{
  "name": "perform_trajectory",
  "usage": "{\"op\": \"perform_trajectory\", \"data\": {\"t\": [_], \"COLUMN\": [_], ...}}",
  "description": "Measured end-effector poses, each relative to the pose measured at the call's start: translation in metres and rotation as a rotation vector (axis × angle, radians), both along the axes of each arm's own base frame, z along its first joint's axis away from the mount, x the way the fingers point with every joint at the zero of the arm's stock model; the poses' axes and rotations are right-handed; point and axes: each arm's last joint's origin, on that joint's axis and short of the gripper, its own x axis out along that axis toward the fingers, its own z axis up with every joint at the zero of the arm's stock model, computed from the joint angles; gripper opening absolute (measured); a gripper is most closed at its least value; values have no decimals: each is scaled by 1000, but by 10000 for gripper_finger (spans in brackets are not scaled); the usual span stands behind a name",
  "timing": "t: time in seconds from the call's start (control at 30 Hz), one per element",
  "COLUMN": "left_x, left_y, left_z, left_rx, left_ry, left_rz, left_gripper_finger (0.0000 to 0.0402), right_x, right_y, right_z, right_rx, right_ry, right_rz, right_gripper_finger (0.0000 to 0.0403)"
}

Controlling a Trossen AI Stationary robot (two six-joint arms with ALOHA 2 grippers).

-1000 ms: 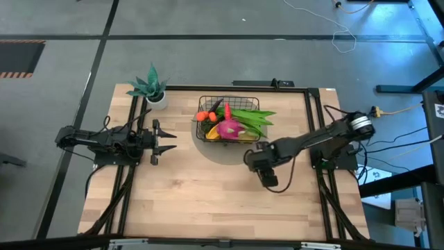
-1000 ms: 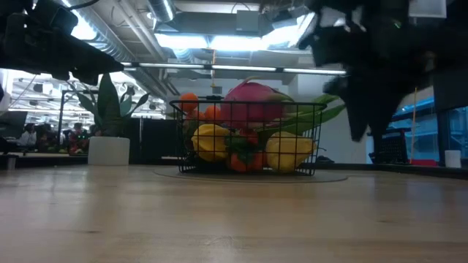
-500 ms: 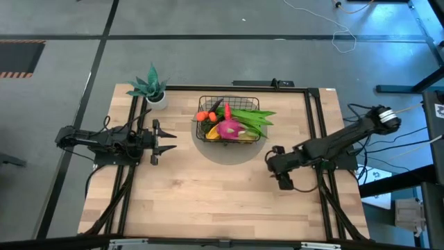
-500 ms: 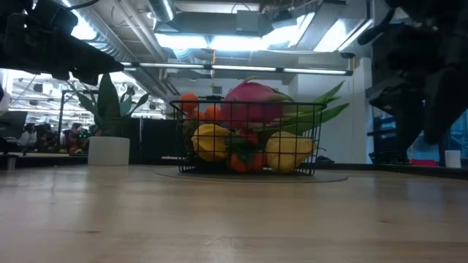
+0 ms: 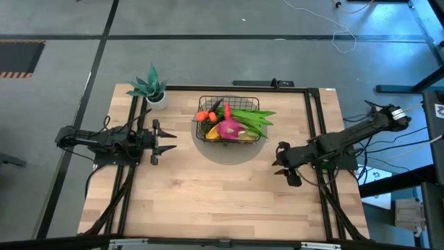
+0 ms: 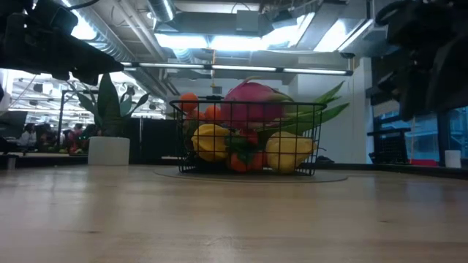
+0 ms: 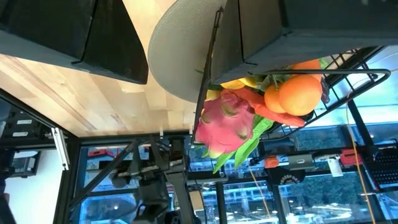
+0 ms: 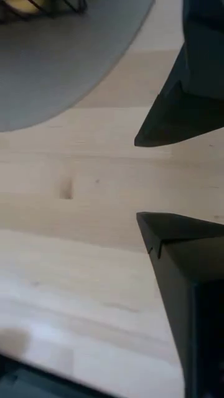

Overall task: Build produce basket
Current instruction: Return to Home Position

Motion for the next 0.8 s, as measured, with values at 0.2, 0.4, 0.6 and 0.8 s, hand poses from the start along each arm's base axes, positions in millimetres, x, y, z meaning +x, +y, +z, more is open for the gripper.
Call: {"op": "perform_trajectory", "data": {"t": [0.2, 0.4, 0.6, 0.8], "left_x": [0, 0, 0, 0], "left_y": [0, 0, 0, 0], "left_z": [0, 0, 0, 0], "left_rx": [0, 0, 0, 0], "left_ry": [0, 0, 0, 0], "left_rz": [0, 0, 0, 0], "left_gripper_finger": [173, 173, 173, 173], "right_x": [-15, -27, -40, -55], "right_y": [-11, -29, -44, -50], "right_z": [14, 33, 53, 63], "right_rx": [52, 90, 119, 134], "right_ry": [-147, -305, -487, -591], "right_rz": [-32, -121, -207, -239], "right_gripper_finger": [171, 171, 171, 171]}}
